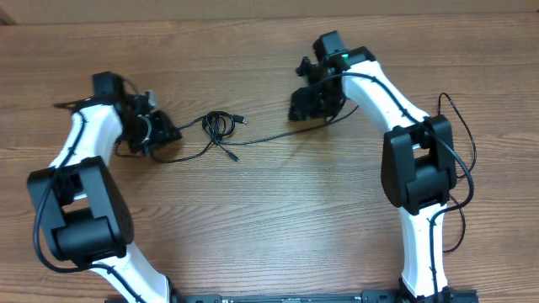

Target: Untangle cables

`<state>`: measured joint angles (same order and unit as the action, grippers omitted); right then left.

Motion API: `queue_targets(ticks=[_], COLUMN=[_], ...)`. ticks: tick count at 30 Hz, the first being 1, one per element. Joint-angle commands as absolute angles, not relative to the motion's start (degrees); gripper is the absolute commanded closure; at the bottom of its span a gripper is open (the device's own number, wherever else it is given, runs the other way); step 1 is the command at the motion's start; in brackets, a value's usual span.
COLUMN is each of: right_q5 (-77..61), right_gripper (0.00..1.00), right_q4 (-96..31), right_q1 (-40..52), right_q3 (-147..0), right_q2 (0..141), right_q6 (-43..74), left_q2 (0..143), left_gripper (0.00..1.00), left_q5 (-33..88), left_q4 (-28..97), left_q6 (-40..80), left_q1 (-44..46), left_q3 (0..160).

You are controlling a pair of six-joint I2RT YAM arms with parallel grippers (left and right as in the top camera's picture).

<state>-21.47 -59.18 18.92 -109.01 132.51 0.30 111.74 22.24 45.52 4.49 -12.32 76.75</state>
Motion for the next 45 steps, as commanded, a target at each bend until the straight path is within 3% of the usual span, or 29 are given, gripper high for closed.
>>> queue_targets(ticks=[1, 9, 14, 16, 19, 21, 31, 35, 39, 41, 42, 43, 45], right_q5=[-27.53, -27.40, -20.14, -20.67, -20.58, -20.56, -17.63, -18.37, -19.79, -19.79, -19.79, -19.79, -19.79], right_gripper=[0.40, 0.39, 0.39, 0.39, 0.39, 0.39, 0.40, 0.54, 0.57, 0.71, 0.87, 0.96, 0.96], right_q4=[-58.81, -54.54, -51.88, -50.68, -48.97, -47.11, -39.40, -34.92, -32.60, -32.82, -32.86, -32.93, -33.17], right_q1=[21.32, 27.22, 29.76, 30.70, 32.36, 33.10, 34.09, 34.44, 35.14, 35.51, 35.53, 35.55, 35.55], right_q3=[-110.28, -110.21, -110.21, -109.86, -109.47, -109.32, -106.76, -103.70, -102.37, -102.37, -102.37, -102.37, -102.37], right_q2=[132.77, 132.77, 132.79, 132.79, 132.79, 132.79, 132.79, 132.79, 132.79, 132.79, 132.79, 132.79, 132.79], right_q6=[8.38, 10.70, 16.32, 16.34, 16.53, 16.56, 16.75, 16.75, 16.73, 16.71, 16.71, 16.69, 16.05], left_q2=[111.42, 116.60, 118.48, 118.43, 118.43, 118.39, 118.39, 118.39, 118.39, 118.39, 118.39, 118.39, 118.39], left_gripper=[0.56, 0.55, 0.57, 0.60, 0.87, 0.96, 0.96, 0.94, 0.93, 0.91, 0.90, 0.90, 0.89], left_q5=[16.84, 14.22, 15.99, 18.59, 22.44, 25.52, 37.89, 37.26, 36.95, 36.95, 36.93, 36.93, 36.73], left_q4=[45.01, 43.92, 43.11, 42.59, 42.35, 42.39, 44.75, 44.45, 43.88, 43.62, 43.62, 43.62, 43.59], left_q6=[2.87, 3.86, 3.84, 3.79, 2.66, 1.56, -7.46, -7.70, -7.66, -7.68, -7.68, -7.68, -7.70], left_q1=[-9.61, -8.21, -8.16, -8.16, -8.19, -8.21, -8.23, -8.23, -8.10, -7.92, -7.88, -7.88, -7.88], left_q3=[77.60, 77.01, 77.01, 77.03, 77.03, 77.28, 80.53, 80.53, 80.53, 80.53, 80.53, 80.53, 80.53])
